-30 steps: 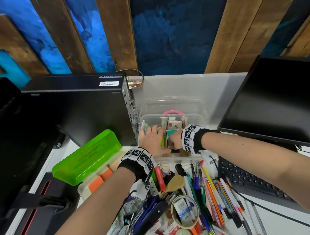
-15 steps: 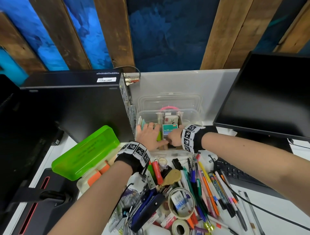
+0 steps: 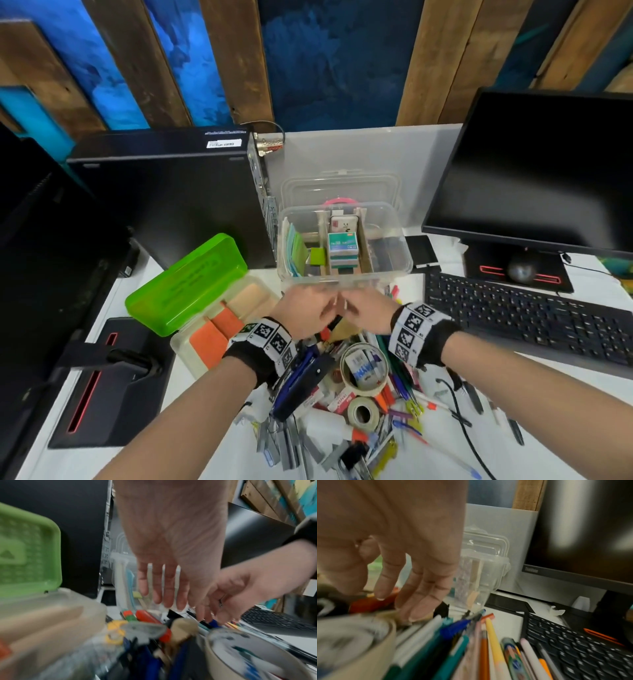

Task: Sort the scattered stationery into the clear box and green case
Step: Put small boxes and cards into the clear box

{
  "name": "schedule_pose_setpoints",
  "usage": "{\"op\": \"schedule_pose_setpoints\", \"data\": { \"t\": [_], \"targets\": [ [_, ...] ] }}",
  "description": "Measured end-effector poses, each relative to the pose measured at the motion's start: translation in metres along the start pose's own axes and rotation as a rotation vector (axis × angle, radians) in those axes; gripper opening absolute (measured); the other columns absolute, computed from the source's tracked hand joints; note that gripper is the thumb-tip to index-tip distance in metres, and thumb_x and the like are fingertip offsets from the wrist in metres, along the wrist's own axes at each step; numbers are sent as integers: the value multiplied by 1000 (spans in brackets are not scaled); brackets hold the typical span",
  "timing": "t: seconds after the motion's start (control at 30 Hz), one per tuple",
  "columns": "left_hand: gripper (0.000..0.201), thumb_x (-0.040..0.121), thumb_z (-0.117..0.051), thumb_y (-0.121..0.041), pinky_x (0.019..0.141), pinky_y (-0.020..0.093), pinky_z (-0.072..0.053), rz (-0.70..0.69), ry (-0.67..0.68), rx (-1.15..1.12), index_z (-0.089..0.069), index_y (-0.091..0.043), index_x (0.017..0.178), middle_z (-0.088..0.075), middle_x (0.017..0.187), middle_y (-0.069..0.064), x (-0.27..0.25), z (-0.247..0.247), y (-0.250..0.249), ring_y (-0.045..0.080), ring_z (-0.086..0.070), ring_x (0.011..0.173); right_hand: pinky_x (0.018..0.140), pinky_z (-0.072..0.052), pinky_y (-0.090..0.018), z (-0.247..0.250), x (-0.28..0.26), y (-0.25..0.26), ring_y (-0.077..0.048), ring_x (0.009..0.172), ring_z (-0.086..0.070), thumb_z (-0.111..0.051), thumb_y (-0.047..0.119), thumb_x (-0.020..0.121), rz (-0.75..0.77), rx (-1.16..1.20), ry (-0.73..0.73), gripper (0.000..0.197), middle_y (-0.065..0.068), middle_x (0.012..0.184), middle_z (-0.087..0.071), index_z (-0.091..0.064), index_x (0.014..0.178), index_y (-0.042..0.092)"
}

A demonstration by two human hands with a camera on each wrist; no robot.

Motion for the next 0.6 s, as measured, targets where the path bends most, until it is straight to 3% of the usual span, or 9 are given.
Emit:
{"op": "schedule_pose_setpoints", "data": {
  "t": [0.1, 0.23, 0.33, 0.4, 0.47, 0.6],
  "targets": [
    [18, 90, -51, -31, 82, 36, -45, 32, 262, 62, -59, -16, 96, -58, 103, 4, -10, -19, -8, 23, -55, 99, 88, -41, -37, -26, -18, -12, -27, 109, -54, -48, 21, 92, -95, -172, 231, 28, -7, 118, -47, -50, 119, 14],
    [24, 90, -55, -35, 86, 39, -43, 39, 359, 25, -58, -16, 104, -51, 109, 7, -20, -40, -25, 25, -49, 106, 100, -39, -51, -54, -32, -23, -28, 109, -56, -53, 23, 90, -196, -219, 237, 42, -4, 127, -40, -41, 130, 19],
    [22, 93, -51, -30, 89, 41, -44, 72, 291, 3, -57, -15, 108, -50, 116, 7, -20, -43, -25, 26, -50, 109, 108, -31, -54, -59, -31, -30, -28, 111, -55, -50, 16, 90, -253, -183, 204, 39, -4, 125, -43, -43, 128, 20],
    [18, 94, -49, -27, 87, 36, -45, 89, 223, 2, -57, -15, 104, -53, 117, 6, -18, -41, -18, 24, -52, 108, 112, -24, -53, -57, -29, -35, -28, 115, -52, -47, 11, 89, -254, -143, 173, 35, -6, 122, -48, -48, 123, 20],
    [16, 94, -48, -27, 83, 34, -46, 129, 185, 6, -58, -17, 101, -56, 113, 2, -19, -37, -11, 22, -55, 105, 111, -26, -49, -53, -28, -37, -27, 115, -51, -47, 10, 88, -236, -117, 155, 31, -7, 118, -52, -54, 117, 19],
    [17, 95, -45, -28, 78, 32, -47, 199, 88, -28, -57, -20, 104, -57, 107, -1, -21, -28, 0, 20, -58, 97, 88, -46, -36, -29, -28, -36, -25, 99, -57, -49, 13, 88, -224, -40, 79, 16, -7, 104, -59, -54, 102, 17]
  ]
}}
Point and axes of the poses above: each hand's wrist, its own x-axis towards the middle knuckle, its own z-axis out of the back of the hand, y = z × x, the point moved 1 cm from there along x, towards the middle knuckle
